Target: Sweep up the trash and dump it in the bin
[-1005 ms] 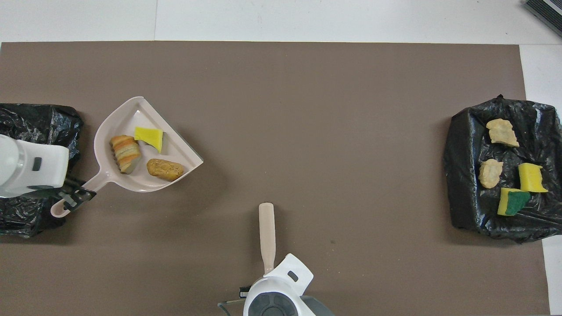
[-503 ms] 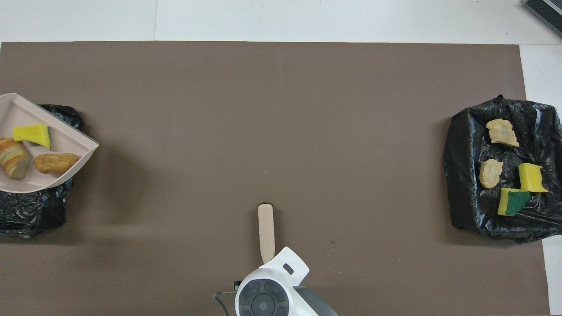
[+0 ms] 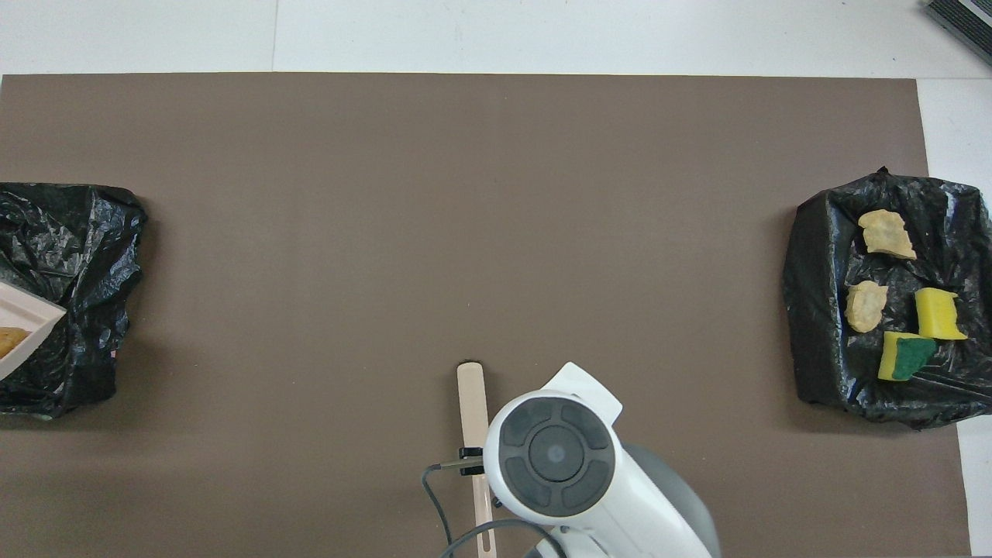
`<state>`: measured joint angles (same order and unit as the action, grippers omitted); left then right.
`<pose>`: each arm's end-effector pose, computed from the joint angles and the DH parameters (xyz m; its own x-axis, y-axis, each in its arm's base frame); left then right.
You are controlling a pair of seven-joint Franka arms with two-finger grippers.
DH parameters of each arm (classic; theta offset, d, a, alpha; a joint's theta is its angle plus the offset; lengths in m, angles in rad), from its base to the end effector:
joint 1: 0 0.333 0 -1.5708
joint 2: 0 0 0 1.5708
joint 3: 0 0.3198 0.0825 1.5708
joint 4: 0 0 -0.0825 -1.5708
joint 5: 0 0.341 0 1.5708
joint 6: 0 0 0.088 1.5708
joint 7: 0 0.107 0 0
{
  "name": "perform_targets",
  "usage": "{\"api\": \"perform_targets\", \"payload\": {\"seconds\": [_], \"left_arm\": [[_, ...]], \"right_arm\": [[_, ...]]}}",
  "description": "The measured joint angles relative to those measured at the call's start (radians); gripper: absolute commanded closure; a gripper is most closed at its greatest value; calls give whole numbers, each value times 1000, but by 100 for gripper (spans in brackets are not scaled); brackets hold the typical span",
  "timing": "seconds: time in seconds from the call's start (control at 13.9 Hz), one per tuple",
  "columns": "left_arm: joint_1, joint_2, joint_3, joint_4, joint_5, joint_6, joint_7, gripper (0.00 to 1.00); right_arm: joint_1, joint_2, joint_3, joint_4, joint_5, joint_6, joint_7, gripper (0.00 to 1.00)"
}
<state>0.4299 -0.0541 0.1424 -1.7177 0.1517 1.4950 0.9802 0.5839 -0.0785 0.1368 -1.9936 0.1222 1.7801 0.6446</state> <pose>0.3943 0.2766 0.5880 0.8937 -0.3955 -0.2120 -0.3921 -0.9180 0.0596 0.3520 0.3253 0.5031 0.9843 0.0409 -0.1717 0.0413 -0.9991 -0.0012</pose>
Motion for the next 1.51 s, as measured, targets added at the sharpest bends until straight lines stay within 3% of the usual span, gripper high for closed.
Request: {"api": "perform_targets", "payload": {"seconds": [0.22,0.43,0.86,1.22,1.51], "left_arm": [[25,108,13,145,39,-12,2,100],[30,195,-3,220,107,-9,24,100],[-64,218,-30,246,333,13,74,100],[-108,223,-32,246,407,39,93,100],[-141,226,-34,246,503,83,110,100]], "right_arm": [[-103,-3,-3,92,-17,-116,-166,0],[-266,-4,-7,186,-30,-201,-429,0],[-484,-2,-11,256,-147,-209,-806,0],[-627,10,-10,296,-184,-207,-845,0],[-691,16,-10,306,-184,-188,-700,0]]}}
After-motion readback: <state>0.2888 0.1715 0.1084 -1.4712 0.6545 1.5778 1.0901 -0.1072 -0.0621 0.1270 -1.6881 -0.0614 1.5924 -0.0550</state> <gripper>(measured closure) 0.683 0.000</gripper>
